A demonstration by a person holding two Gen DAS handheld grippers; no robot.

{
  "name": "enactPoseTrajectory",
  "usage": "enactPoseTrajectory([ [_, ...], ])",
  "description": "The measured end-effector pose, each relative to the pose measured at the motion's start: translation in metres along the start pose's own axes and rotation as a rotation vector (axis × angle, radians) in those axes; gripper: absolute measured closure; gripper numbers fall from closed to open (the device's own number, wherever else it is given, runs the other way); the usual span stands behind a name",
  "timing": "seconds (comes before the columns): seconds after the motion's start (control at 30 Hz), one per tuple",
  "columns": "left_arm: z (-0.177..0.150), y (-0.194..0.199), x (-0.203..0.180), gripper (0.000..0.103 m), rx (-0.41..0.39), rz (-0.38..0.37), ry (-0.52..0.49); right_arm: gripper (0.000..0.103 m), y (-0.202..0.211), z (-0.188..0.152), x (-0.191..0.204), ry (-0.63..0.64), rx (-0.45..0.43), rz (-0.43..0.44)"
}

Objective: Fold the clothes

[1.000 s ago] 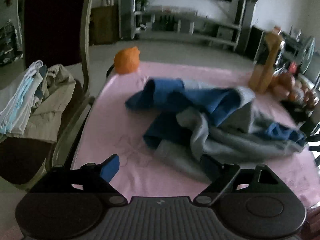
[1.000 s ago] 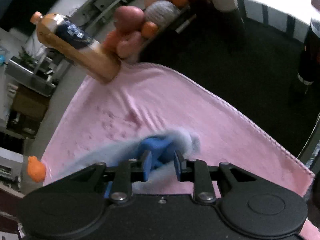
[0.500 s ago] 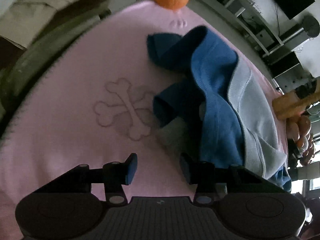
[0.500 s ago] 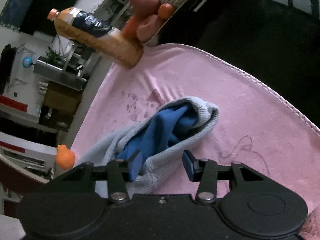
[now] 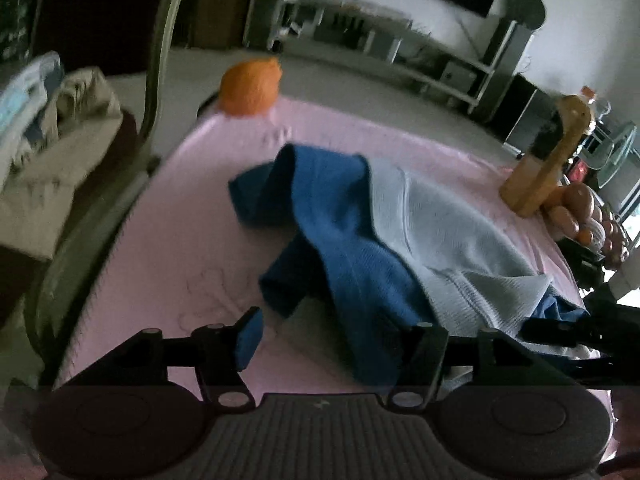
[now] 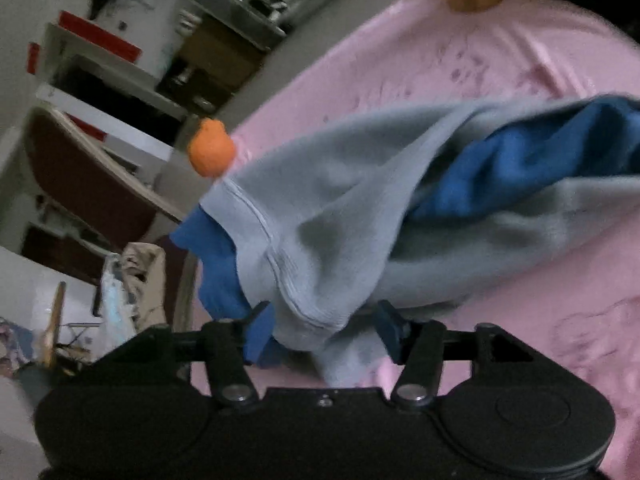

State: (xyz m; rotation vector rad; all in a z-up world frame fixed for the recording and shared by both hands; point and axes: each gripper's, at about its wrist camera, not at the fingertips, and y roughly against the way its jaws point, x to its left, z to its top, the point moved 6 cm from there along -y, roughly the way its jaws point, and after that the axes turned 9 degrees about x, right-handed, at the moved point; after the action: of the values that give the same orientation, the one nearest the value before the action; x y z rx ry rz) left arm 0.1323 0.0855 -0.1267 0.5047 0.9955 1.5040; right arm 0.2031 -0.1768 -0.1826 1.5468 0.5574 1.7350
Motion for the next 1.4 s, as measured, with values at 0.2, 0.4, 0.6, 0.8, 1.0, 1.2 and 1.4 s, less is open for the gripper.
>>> enactPoseTrajectory([
  [0.2, 0.011, 0.006, 0.015, 0.042, 0.0, -0.006, 0.068, 0.073, -0.053, 0.001, 0.029, 0.026, 0.08, -0.219],
  [0.4, 0.025, 0.007, 0.036, 0.042, -0.022, 0.009, 0.132, 0.079, -0.01, 0.051, 0.119, 0.281, -0.05, -0.315],
  [0.6, 0.024, -0.012, 0.042, 0.042, 0.058, -0.022, 0.179, 0.061, 0.068, 0.158, 0.119, 0.062, -0.477, -0.318],
  [0.8, 0.013, -0.026, 0.045, 0.041, 0.132, -0.081, 0.25, 0.04, 0.113, 0.154, 0.092, 0.02, -0.532, -0.311],
  [1.0, 0.001, -0.045, 0.045, 0.045, 0.164, -0.049, 0.269, 0.031, 0.123, 0.075, 0.038, 0.014, -0.407, -0.191],
  [1.2, 0.0, -0.07, 0.032, 0.05, 0.188, -0.126, 0.284, 0.058, 0.106, 0.047, -0.03, -0.092, -0.427, -0.021],
  [1.4, 0.003, -0.087, 0.016, 0.052, 0.213, -0.089, 0.214, 0.065, 0.099, 0.045, -0.076, -0.177, -0.459, 0.001],
])
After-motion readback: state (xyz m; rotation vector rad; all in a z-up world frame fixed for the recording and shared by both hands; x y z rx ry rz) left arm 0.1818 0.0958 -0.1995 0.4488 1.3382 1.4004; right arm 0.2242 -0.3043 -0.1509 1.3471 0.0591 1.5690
